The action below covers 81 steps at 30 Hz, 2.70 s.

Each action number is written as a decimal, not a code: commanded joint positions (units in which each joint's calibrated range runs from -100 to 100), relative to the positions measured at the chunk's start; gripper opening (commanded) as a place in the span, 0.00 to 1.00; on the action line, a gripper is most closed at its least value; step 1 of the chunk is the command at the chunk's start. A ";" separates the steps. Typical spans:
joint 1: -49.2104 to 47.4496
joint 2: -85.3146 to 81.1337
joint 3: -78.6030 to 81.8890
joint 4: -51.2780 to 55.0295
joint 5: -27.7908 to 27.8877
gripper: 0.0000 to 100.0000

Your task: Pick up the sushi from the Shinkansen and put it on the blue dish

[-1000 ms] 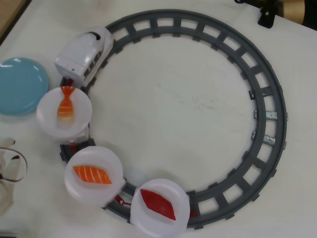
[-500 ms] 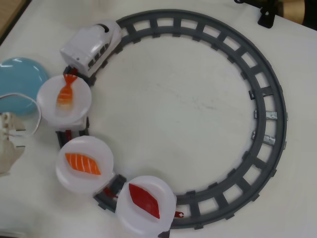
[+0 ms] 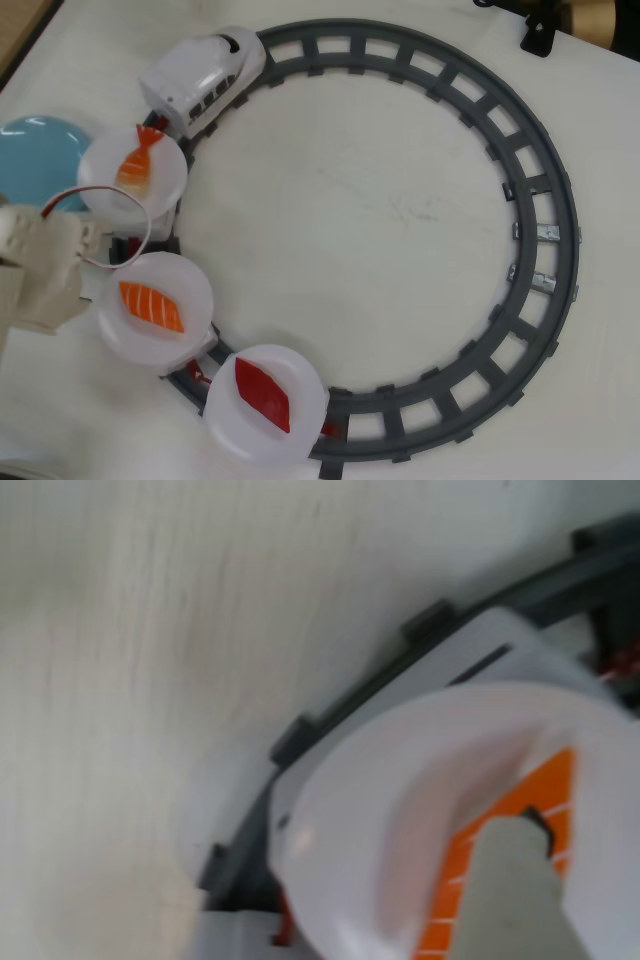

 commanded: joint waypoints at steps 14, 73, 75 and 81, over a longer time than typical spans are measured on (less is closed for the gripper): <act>2.02 6.20 -1.21 -3.25 -7.32 0.29; -22.63 66.51 -77.58 0.83 -0.99 0.11; -22.63 67.42 -78.76 0.92 -0.52 0.15; -22.63 65.27 -78.48 0.92 0.42 0.26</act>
